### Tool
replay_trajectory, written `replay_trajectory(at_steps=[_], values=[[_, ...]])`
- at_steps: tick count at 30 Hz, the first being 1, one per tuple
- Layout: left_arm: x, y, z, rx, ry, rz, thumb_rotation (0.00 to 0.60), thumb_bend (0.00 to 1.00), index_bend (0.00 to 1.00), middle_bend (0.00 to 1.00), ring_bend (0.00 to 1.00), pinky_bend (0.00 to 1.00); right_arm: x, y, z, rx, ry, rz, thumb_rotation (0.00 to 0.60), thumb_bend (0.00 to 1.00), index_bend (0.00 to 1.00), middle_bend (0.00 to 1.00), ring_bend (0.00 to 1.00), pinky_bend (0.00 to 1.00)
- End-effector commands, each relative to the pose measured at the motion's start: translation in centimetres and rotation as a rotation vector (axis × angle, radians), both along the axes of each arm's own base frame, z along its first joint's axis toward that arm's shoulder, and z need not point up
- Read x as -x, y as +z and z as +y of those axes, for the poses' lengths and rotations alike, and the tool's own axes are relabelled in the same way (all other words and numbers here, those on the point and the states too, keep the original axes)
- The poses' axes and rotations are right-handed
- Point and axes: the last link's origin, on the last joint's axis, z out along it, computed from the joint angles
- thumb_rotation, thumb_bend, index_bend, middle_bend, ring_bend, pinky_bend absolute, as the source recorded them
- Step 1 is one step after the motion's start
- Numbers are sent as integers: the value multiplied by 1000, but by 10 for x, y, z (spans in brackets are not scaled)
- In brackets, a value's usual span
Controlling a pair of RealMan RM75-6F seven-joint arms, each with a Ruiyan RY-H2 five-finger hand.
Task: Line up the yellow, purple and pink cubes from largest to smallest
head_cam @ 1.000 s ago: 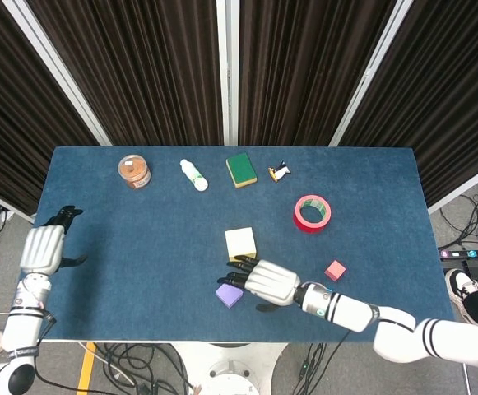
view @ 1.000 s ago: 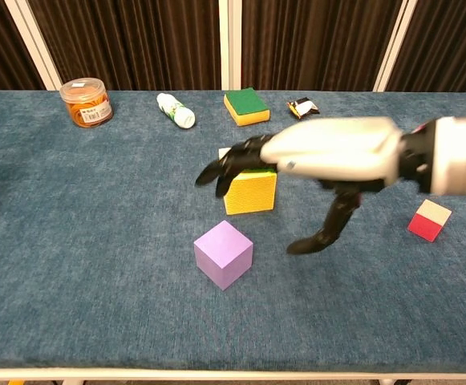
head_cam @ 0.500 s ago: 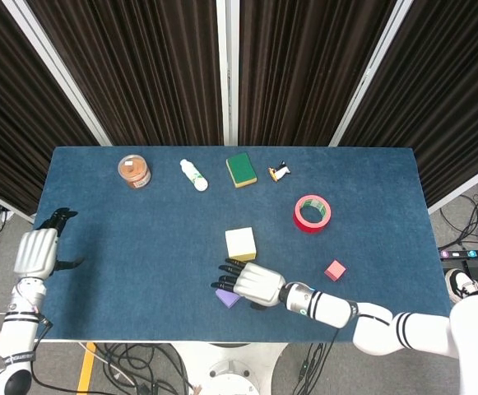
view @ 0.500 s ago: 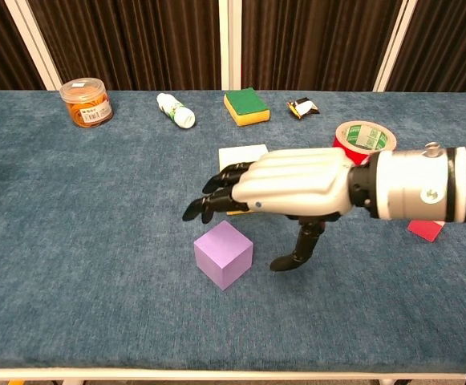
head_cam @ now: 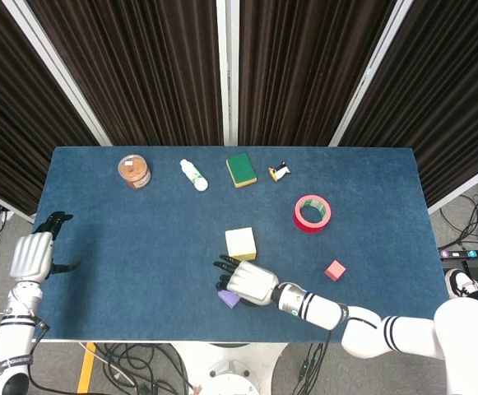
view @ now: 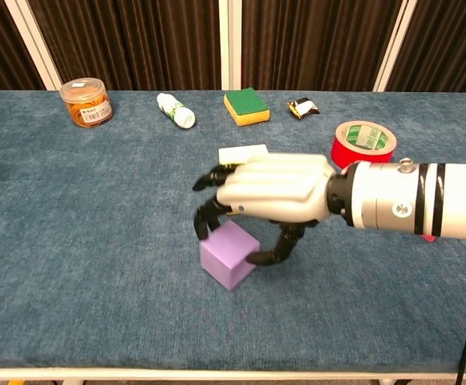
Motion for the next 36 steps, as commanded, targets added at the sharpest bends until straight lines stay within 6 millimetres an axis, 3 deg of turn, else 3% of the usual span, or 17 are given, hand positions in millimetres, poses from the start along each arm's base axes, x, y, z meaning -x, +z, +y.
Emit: replay_trajectory(at_steps=[1, 6, 10, 14, 20, 29, 36], values=[[0, 1, 0, -5, 0, -4, 600, 73, 239, 242, 290, 487, -5, 22, 0, 50, -12, -89, 600, 327, 501, 417, 90, 0], [1, 2, -1, -13, -6, -11, 600, 72, 239, 243, 290, 487, -2, 73, -8, 159, -78, -189, 600, 326, 498, 416, 91, 0], [1, 2, -2, -17, -12, -18, 600, 72, 239, 243, 290, 487, 18, 110, -19, 267, -186, -180, 600, 320, 475, 416, 90, 0], [1, 2, -3, -16, -15, -19, 600, 72, 238, 243, 290, 487, 45, 121, -33, 307, -347, -126, 600, 310, 448, 409, 90, 0], [0, -1, -5, 1, -25, -15, 600, 71, 239, 242, 290, 487, 62, 103, -50, 294, -518, -40, 600, 292, 372, 401, 90, 0], [-2, 1, -10, -1, -29, -19, 600, 71, 239, 242, 290, 487, 49, 61, -64, 250, -592, 3, 600, 289, 311, 389, 89, 0], [0, 0, -11, 4, -21, -15, 600, 71, 239, 242, 290, 487, 39, 41, -72, 228, -636, 5, 600, 289, 258, 381, 86, 0]])
